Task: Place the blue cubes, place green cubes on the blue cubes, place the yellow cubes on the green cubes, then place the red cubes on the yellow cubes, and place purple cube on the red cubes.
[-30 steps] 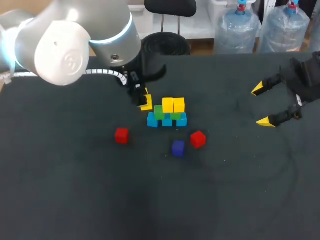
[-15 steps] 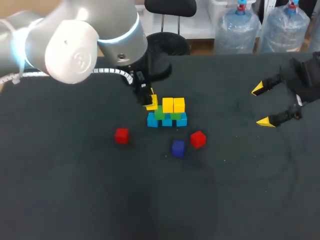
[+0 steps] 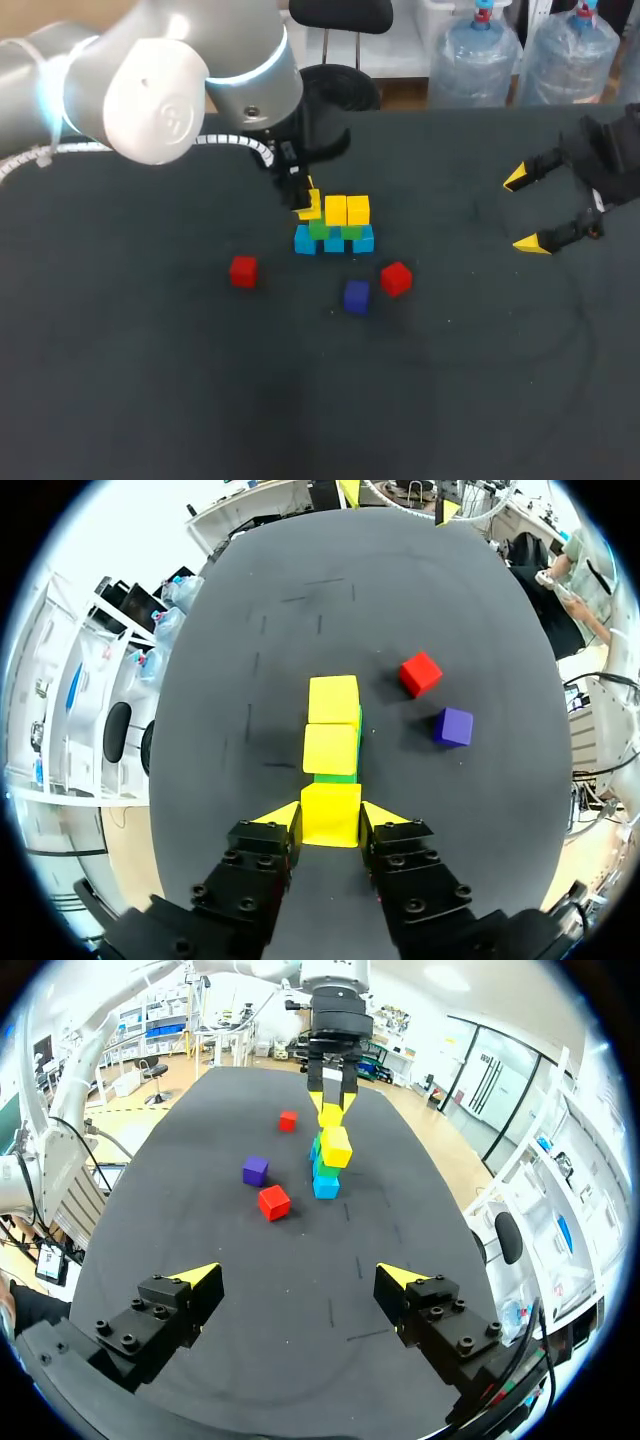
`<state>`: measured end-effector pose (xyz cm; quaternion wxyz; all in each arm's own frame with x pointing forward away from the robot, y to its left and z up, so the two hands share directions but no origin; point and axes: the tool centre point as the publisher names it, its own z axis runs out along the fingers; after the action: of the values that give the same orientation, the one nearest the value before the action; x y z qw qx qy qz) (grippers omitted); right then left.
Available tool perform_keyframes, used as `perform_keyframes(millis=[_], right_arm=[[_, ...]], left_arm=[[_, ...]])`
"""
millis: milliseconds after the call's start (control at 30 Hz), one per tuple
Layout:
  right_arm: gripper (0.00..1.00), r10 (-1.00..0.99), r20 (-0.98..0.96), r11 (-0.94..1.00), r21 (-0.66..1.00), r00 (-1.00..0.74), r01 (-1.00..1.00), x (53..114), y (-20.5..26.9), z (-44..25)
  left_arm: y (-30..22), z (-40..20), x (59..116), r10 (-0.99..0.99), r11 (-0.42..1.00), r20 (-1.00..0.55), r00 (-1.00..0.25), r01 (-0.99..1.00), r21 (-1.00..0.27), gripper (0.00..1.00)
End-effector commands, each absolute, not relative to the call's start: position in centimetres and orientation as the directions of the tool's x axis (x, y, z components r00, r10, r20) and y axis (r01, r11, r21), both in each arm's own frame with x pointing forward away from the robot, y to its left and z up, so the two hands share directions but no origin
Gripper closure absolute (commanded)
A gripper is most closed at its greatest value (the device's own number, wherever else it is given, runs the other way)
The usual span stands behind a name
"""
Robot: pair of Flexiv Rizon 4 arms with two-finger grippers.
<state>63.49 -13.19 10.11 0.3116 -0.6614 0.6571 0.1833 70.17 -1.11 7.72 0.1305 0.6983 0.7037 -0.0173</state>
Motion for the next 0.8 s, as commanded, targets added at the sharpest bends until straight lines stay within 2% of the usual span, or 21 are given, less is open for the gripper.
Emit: perform_keyframes(millis=[33, 800], right_arm=[[0.00, -0.753, -0.654, 0.057, -0.171, 0.070, -0.984, 63.61, -13.15, 10.00], [0.00, -0.753, -0.654, 0.057, -0.171, 0.070, -0.984, 63.61, -13.15, 10.00]], left_arm=[[-1.40, 7.65, 70.56, 0.979, 0.019, -0.203, 0.012, 0.989, 0.150, 1.00], [-1.85, 7.16, 70.71, 0.982, -0.004, -0.185, 0.031, 0.990, 0.144, 1.00]])
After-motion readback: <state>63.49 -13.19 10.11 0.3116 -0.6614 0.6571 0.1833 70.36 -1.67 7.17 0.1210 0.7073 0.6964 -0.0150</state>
